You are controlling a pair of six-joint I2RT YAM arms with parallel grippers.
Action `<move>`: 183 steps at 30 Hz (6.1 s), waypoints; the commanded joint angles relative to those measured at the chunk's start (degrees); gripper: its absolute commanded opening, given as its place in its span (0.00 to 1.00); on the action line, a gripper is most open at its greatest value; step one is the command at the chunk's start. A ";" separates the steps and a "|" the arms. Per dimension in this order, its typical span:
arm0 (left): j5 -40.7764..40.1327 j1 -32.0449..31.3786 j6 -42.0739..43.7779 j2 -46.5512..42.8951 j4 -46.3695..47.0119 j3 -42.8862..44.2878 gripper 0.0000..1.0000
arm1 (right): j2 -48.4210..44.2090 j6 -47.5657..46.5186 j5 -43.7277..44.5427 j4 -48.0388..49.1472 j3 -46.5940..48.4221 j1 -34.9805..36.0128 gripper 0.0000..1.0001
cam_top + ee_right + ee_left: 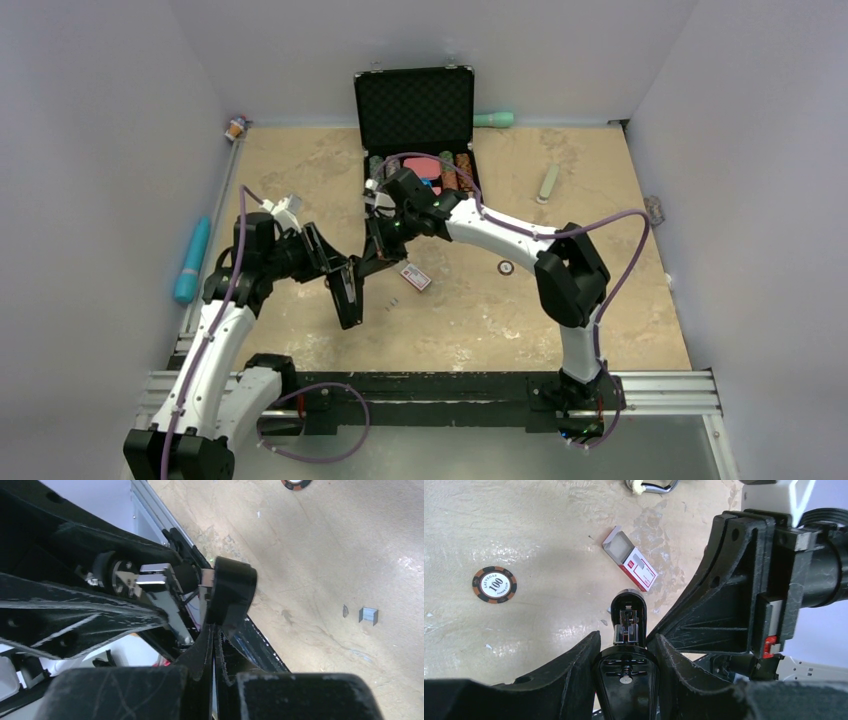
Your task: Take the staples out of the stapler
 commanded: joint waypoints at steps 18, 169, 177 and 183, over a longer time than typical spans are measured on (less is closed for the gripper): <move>3.97 -0.08 0.66 -3.30 1.55 -0.21 0.00 | 0.47 4.83 -2.40 6.11 4.61 0.26 0.00; 7.40 -0.08 -10.30 -12.88 1.83 0.88 0.97 | -18.85 10.64 -1.15 23.72 -13.75 -0.34 0.00; 7.11 -0.08 -11.21 -13.12 4.05 -1.80 0.88 | -17.78 13.91 -1.61 24.00 -13.15 -0.33 0.00; 5.62 -0.21 -10.13 -12.56 5.10 -1.19 0.76 | -16.80 15.05 -1.74 23.27 -12.45 0.35 0.00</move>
